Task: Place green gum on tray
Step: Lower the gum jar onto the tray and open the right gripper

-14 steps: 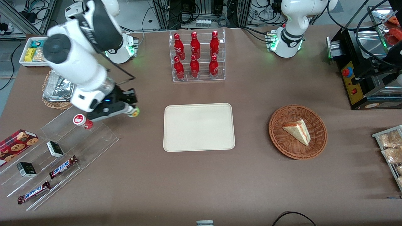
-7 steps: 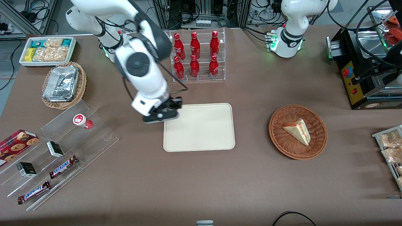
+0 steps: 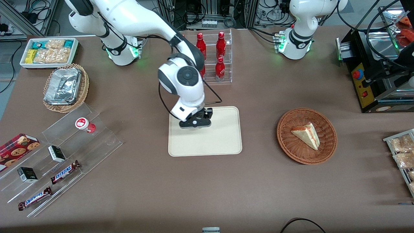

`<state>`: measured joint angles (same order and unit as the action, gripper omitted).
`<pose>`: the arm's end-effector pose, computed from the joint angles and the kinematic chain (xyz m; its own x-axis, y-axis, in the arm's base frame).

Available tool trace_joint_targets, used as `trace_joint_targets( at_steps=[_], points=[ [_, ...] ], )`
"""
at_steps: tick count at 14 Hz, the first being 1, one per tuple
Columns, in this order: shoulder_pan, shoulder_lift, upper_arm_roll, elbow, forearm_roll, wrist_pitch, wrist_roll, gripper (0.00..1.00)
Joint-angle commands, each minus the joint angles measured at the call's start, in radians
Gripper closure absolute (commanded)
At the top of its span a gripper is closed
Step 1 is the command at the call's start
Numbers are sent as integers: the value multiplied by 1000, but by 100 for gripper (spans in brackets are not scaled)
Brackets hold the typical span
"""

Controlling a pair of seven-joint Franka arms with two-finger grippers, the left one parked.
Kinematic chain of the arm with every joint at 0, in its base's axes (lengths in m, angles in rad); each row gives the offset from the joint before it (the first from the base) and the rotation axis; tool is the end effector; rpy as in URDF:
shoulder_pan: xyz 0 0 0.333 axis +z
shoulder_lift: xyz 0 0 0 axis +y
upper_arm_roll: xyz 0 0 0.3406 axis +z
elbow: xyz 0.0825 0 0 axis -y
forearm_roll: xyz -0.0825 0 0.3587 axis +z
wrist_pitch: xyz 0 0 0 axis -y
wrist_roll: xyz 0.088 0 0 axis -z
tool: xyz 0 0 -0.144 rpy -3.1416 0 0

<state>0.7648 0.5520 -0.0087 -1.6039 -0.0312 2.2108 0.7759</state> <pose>0.5022 0.4720 0.3115 0.9982 -0.0009 0.0604 0.0001 -0.9999 -0.0164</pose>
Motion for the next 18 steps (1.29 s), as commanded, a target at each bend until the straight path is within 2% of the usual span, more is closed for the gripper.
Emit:
trace_joint_targets(
  at_steps=[1, 4, 11, 12, 13, 14, 16, 17, 18],
  points=[
    [19, 75, -10, 67, -18, 41, 48, 100],
    [36, 121, -11, 67, -18, 92, 77, 100],
    [34, 152, -10, 64, -4, 104, 75, 98],
    [33, 157, -10, 64, -3, 104, 75, 87],
    [33, 157, -10, 64, -3, 104, 75, 86],
    [33, 157, -10, 64, -3, 104, 75, 80],
    [31, 160, -10, 64, -3, 104, 74, 74],
    [31, 161, -10, 64, -3, 104, 74, 59],
    [31, 163, -10, 64, -3, 104, 74, 53]
  ],
)
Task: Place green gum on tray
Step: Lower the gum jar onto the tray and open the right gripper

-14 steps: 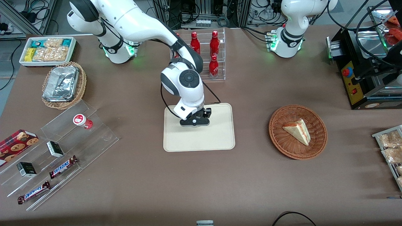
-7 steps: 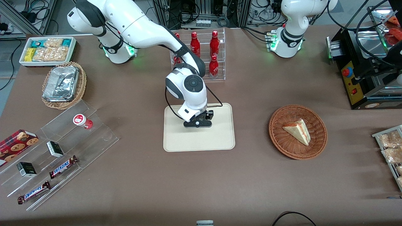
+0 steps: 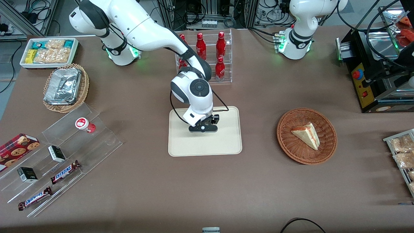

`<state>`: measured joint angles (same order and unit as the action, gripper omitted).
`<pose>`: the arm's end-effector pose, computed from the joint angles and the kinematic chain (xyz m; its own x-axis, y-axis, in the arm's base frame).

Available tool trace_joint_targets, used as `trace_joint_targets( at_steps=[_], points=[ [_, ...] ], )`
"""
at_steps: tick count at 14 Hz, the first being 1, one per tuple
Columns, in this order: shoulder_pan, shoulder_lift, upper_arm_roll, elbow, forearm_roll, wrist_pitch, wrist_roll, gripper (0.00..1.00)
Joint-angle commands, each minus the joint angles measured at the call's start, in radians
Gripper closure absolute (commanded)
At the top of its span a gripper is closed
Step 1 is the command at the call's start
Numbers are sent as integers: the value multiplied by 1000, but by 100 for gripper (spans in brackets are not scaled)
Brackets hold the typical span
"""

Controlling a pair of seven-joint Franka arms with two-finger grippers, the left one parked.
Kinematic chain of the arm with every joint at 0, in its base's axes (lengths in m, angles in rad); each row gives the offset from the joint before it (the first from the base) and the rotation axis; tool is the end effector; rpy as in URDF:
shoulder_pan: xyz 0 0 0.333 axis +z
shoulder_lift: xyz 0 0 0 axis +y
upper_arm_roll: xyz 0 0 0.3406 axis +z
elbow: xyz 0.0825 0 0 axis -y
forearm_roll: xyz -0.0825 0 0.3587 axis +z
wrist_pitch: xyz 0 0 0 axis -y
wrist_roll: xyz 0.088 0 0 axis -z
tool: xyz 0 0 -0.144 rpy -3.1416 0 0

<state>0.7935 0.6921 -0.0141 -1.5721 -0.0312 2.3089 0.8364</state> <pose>0.5007 0.4947 0.2369 0.9980 -0.0333 0.0542 -0.0328 -0.9994 -0.0108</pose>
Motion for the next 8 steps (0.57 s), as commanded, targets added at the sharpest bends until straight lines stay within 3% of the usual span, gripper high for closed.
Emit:
trace_joint_targets(
  at_steps=[1, 2, 3, 4, 6, 8],
  points=[
    [1, 23, -4, 32, -3, 6, 13, 53],
    [1, 23, -4, 32, -3, 6, 13, 51],
    [0, 24, -4, 32, -3, 7, 13, 39],
    [-3, 24, -4, 32, -3, 6, 13, 38],
    [-11, 20, -4, 32, 1, 6, 12, 1],
    [-20, 6, -4, 34, 2, 4, 7, 1]
  ],
)
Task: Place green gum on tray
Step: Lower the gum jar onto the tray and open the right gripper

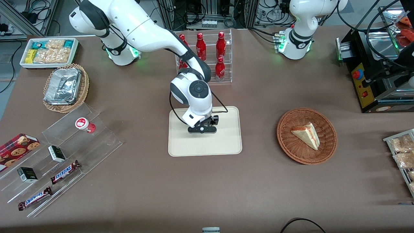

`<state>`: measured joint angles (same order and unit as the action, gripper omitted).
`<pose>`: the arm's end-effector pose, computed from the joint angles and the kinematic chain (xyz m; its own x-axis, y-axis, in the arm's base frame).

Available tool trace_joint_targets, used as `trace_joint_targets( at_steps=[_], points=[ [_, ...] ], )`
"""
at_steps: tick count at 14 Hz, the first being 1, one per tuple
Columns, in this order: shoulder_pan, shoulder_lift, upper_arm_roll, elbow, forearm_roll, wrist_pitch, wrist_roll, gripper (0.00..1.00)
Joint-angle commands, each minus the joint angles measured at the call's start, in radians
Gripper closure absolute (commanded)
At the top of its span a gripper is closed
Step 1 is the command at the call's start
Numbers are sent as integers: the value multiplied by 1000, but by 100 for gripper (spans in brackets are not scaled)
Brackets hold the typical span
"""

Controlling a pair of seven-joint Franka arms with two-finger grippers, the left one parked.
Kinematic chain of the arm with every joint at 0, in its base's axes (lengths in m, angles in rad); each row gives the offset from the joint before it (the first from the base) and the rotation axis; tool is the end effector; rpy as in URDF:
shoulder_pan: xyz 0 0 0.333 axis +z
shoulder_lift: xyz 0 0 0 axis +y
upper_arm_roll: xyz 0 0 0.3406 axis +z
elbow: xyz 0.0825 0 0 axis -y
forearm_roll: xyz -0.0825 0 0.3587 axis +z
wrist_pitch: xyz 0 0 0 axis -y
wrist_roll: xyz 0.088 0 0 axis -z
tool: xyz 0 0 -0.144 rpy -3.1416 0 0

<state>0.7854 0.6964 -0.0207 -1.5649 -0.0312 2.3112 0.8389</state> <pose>0.5089 0.4892 0.2372 0.9970 -0.0488 0.0608 -0.0482 -0.9988 -0.0118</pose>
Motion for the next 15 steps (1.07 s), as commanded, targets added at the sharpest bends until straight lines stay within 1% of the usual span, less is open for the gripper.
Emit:
trace_joint_targets(
  at_steps=[1, 4, 7, 9, 11, 13, 15],
  points=[
    [-15, -11, 4, 25, 2, -2, 5, 1],
    [-47, -87, 5, 14, 5, -47, -12, 1],
    [-67, -167, 5, 6, 20, -152, -63, 1],
    [-98, -243, 5, -35, 31, -215, -99, 1],
    [-133, -346, 5, -98, 33, -274, -176, 1],
    [-184, -444, 4, -144, 69, -343, -260, 0],
    [-240, -513, 2, -150, 74, -430, -349, 0]
  ],
)
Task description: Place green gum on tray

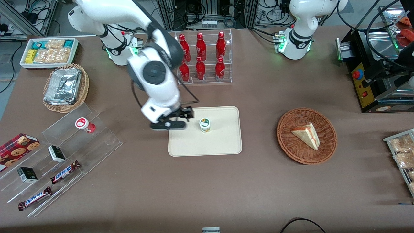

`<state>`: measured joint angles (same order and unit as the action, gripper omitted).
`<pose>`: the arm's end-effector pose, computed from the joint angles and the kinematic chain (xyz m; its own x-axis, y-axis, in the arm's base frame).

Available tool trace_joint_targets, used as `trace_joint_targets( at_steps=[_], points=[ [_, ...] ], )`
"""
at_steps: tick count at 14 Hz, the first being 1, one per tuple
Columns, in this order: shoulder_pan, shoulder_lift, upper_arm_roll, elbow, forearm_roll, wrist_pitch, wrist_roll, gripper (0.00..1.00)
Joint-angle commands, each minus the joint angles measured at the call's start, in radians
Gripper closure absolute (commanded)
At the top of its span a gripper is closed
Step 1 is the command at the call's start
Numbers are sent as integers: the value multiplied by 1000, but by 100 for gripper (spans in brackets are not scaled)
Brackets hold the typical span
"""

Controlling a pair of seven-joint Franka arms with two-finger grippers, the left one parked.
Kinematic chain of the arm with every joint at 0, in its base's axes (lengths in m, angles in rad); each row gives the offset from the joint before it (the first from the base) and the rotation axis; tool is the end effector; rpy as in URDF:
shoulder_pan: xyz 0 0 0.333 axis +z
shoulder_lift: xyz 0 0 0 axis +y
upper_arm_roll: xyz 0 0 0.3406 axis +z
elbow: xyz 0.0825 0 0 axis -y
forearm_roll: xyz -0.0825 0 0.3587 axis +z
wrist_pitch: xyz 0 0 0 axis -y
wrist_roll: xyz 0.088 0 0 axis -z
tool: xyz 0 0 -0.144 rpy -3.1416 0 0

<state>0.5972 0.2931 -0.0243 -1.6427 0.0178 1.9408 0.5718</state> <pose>0.5282 0.3446 0.4408 1.0000 -0.0042 -0.0009 -0.0042 -0.9999 -0.0108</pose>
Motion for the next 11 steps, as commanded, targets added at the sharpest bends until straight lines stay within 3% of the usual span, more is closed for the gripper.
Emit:
trace_joint_targets(
  at_steps=[1, 7, 11],
  points=[
    [-85, -138, 6, -72, 25, -103, -126, 0],
    [-322, -255, -2, -55, 25, -293, -424, 0],
    [-496, -288, -3, -52, 22, -332, -573, 0]
  ],
)
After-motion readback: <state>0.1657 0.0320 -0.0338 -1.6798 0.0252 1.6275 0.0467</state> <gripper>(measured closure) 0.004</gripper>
